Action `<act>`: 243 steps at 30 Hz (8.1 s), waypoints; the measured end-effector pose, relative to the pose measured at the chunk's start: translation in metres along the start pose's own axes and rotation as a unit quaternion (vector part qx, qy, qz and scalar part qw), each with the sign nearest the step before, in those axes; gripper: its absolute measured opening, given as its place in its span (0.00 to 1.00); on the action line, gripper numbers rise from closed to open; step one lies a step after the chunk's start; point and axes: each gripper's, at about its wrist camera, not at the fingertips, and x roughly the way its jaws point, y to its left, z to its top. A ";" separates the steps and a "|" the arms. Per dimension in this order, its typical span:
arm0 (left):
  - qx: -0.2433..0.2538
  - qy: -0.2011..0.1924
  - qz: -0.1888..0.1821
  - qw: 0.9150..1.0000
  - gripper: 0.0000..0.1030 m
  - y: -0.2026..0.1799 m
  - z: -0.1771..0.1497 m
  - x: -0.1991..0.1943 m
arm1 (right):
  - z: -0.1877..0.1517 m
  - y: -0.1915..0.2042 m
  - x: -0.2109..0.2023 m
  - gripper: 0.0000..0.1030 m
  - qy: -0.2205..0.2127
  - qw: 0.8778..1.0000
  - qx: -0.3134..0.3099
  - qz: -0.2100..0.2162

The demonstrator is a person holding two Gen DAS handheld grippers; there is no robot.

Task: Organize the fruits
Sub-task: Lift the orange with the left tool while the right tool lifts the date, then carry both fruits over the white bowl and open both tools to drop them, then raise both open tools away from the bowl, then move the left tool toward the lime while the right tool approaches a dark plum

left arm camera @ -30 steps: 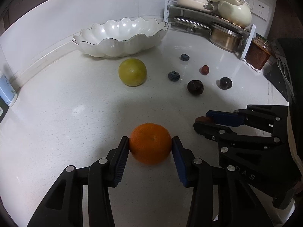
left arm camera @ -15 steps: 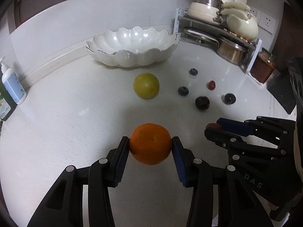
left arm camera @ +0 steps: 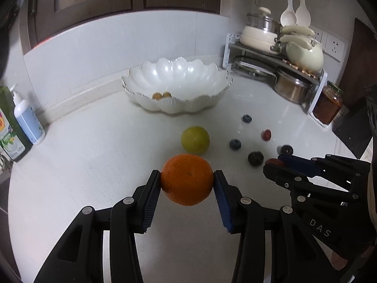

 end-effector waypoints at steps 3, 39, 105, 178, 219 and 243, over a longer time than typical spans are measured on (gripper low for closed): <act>0.000 -0.012 0.001 1.000 0.44 0.002 0.007 -0.005 | 0.007 0.001 -0.005 0.24 -0.012 1.000 0.002 -0.005; -0.001 -0.091 0.011 0.996 0.44 0.024 0.077 -0.029 | 0.073 0.008 -0.034 0.24 -0.110 0.993 0.038 -0.034; -0.021 -0.015 0.045 0.999 0.44 0.057 0.238 0.115 | 0.248 -0.043 0.119 0.24 -0.008 0.999 0.038 -0.006; -0.012 0.033 0.092 0.995 0.85 0.062 0.233 0.144 | 0.237 -0.072 0.151 0.52 0.087 0.992 0.038 -0.077; 0.005 -0.107 0.043 0.993 0.86 0.029 0.189 -0.004 | 0.185 -0.054 -0.014 0.58 -0.074 0.990 0.067 -0.098; 0.014 -0.118 0.019 0.993 0.86 0.016 0.134 -0.032 | 0.130 -0.047 -0.058 0.58 -0.117 0.978 0.089 -0.146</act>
